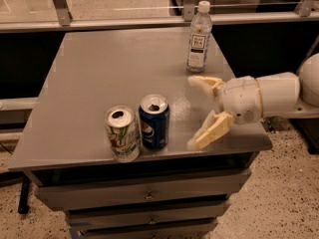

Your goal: Move pepsi can near 7up can

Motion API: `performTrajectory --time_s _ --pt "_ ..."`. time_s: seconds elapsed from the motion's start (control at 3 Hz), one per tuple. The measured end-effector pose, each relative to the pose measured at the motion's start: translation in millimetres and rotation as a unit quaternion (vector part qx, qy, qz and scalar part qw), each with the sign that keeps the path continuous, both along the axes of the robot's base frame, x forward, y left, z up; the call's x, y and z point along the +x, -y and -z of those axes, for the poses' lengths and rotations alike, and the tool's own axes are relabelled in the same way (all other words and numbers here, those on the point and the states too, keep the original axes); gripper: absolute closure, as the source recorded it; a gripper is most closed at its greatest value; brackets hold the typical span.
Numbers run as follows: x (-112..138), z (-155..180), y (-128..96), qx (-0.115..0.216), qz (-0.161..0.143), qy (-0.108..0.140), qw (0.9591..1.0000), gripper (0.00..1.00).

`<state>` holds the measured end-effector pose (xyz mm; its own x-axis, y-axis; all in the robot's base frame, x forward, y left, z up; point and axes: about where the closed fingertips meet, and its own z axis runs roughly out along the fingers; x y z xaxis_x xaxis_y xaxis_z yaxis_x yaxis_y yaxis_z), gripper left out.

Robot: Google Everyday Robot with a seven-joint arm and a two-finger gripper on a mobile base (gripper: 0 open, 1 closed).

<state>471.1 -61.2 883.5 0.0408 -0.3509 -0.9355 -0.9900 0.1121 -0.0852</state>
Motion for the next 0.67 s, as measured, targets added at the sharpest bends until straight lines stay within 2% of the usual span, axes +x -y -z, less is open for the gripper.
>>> performTrajectory --time_s 0.33,0.67 --pt "29.2 -21.7 49.6 -0.034 0.079 0.032 0.9958 0.0" --pt "33.6 -25.0 56.3 -0.037 0.088 0.037 0.9947 0.0"
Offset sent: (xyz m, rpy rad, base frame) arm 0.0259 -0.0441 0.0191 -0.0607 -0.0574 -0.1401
